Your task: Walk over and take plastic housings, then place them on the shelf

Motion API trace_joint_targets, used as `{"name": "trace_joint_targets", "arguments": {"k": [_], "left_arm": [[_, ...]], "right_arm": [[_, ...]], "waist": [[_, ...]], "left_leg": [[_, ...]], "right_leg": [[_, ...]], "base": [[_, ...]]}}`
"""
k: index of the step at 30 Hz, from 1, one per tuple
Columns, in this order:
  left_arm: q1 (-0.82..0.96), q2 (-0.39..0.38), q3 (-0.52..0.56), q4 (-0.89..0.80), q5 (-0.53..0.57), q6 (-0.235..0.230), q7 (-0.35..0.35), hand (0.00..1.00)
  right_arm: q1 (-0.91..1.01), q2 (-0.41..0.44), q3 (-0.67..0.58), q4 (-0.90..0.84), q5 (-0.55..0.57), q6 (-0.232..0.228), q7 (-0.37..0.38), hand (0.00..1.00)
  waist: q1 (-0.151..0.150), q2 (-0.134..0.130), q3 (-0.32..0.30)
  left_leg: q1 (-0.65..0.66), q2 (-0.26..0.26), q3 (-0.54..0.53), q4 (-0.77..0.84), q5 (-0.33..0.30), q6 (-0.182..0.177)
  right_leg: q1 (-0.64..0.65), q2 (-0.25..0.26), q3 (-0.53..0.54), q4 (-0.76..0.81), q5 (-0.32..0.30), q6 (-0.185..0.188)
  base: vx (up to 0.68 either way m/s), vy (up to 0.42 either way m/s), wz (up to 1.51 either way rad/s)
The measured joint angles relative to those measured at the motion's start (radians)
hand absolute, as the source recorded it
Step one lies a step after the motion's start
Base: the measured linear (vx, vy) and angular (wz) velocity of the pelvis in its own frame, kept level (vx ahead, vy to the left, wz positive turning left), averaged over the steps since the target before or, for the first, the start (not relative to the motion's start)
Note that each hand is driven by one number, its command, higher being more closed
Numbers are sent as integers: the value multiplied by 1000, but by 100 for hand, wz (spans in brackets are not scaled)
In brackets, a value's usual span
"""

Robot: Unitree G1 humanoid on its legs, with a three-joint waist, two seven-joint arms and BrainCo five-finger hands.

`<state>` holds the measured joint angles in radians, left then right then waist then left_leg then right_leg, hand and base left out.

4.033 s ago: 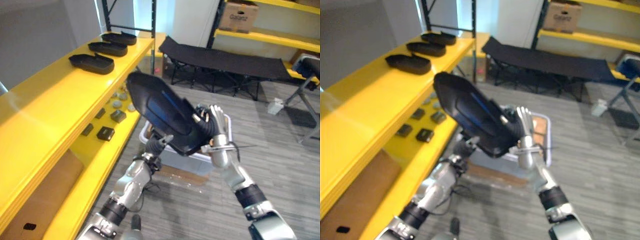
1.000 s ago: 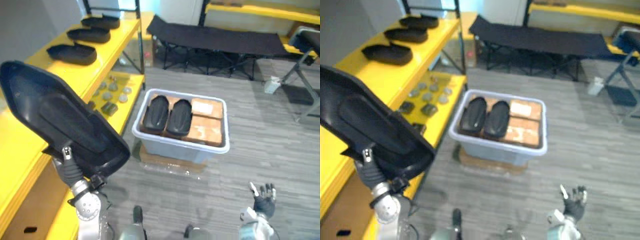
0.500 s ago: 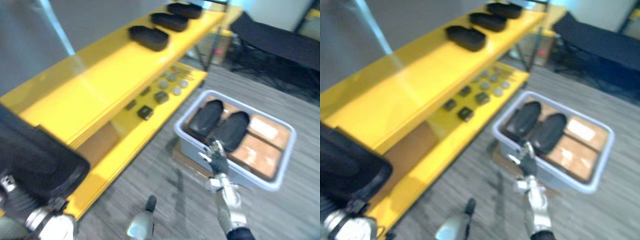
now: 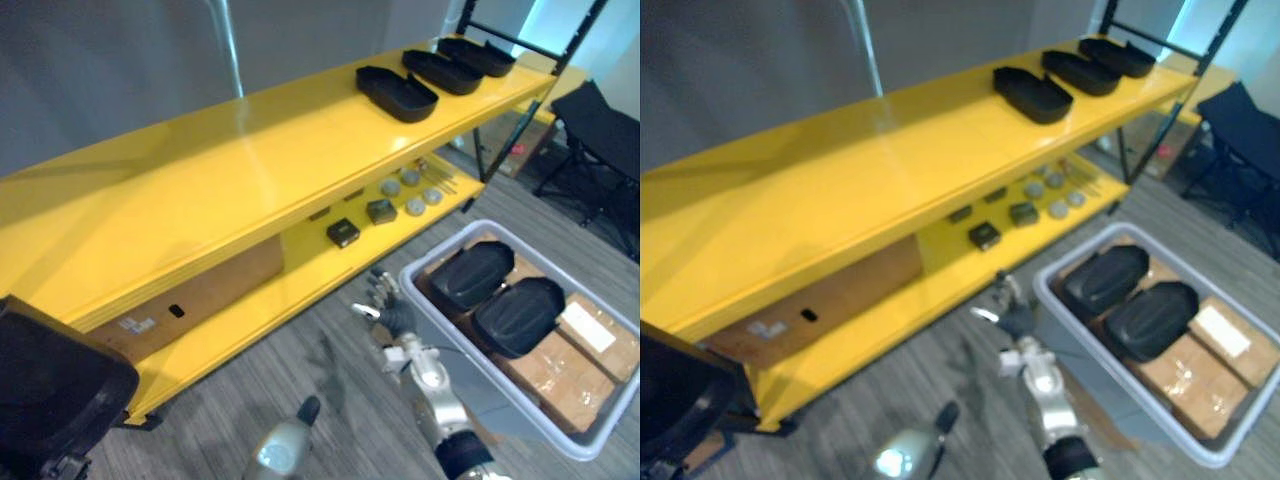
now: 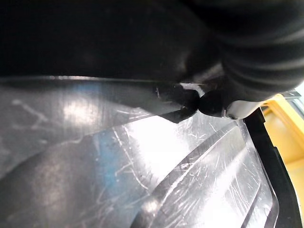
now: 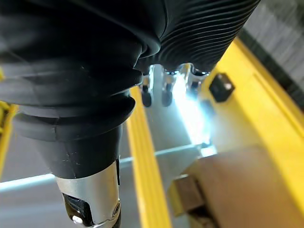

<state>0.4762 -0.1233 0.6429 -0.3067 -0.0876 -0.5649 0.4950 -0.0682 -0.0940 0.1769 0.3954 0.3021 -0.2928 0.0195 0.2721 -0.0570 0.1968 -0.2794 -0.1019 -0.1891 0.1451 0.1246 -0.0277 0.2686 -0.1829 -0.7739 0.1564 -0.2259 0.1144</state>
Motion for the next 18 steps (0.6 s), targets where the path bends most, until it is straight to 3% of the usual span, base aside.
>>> {"name": "trace_joint_targets", "arguments": {"k": [2, 6, 10, 11, 12, 13, 14, 15, 17, 18], "left_arm": [[-7, 4, -20, 0, -34, 1, -34, 100], [-3, 2, -34, -2, -52, 1, -45, 100], [-30, 25, -121, -1, -53, 1, -120, 100], [-57, 58, -162, 2, -53, 1, -163, 100], [-72, 82, -169, 1, -53, -1, -184, 100], [-104, 132, -176, -21, -56, -3, -234, 100], [-116, 136, -187, -20, -58, -6, -253, 100], [-136, 152, -203, -22, -58, -2, -285, 100], [-145, 163, -230, -25, -61, 3, -301, 100], [-154, 164, -249, -34, -60, 3, -307, 100]], "right_arm": [[31, -10, -25, 0, 0, 10, -19, 0], [41, -9, -28, 1, 0, 9, -19, 0], [74, -10, -91, -9, 1, -4, -18, 0], [106, -10, -120, -29, 2, -14, -18, 0], [115, -4, -128, -34, 1, -17, -18, 0], [124, 15, -144, -60, -1, -29, -19, 0], [127, 5, -155, -70, -1, -38, -20, 0], [117, -4, -189, -73, -1, -41, -24, 0], [105, -8, -186, -79, -2, -48, -19, 0], [85, -17, -188, -86, -2, -58, -21, 0]], "waist": [[-3, -1, 8], [4, 7, 14], [-25, 42, 35], [-53, 42, 41], [-67, 8, 41], [-88, -59, 51], [-93, -24, 61], [-100, 25, 92], [-95, 22, 97], [-97, 38, 106]], "left_leg": [[-2, -5, 33, 1, 16, 22], [1, -14, 40, -3, 14, 23], [23, -17, 28, -21, 13, 22], [25, -21, 33, -58, 6, 12], [21, -35, 59, -71, -19, -21], [-93, -72, 135, 206, -71, 79], [-119, -45, 145, 349, -140, 96], [-115, -3, 139, 376, -210, 59], [-92, 3, 160, 277, -159, 56], [-88, 12, 171, 246, -133, 61]], "right_leg": [[40, 1, -51, 10, 9, 14], [41, -17, -23, 63, 8, 6], [8, -17, 183, 189, -5, -23], [-1, -1, 237, 181, -30, -74], [-1, -13, 259, 155, -60, -114], [8, -53, 289, 93, -200, -116], [17, -33, 279, 101, -184, -33], [23, 4, 287, 120, -182, -21], [-23, -6, 323, 124, -167, -27], [-43, -6, 340, 123, -139, -1]], "base": [[7, 15, 107], [-1, 49, 41], [-92, 21, 45], [-121, -16, 101], [-99, -67, 105], [-29, -68, 64], [-34, -61, 53], [-49, 10, -2], [-63, 34, -32], [-60, 35, -36]]}}
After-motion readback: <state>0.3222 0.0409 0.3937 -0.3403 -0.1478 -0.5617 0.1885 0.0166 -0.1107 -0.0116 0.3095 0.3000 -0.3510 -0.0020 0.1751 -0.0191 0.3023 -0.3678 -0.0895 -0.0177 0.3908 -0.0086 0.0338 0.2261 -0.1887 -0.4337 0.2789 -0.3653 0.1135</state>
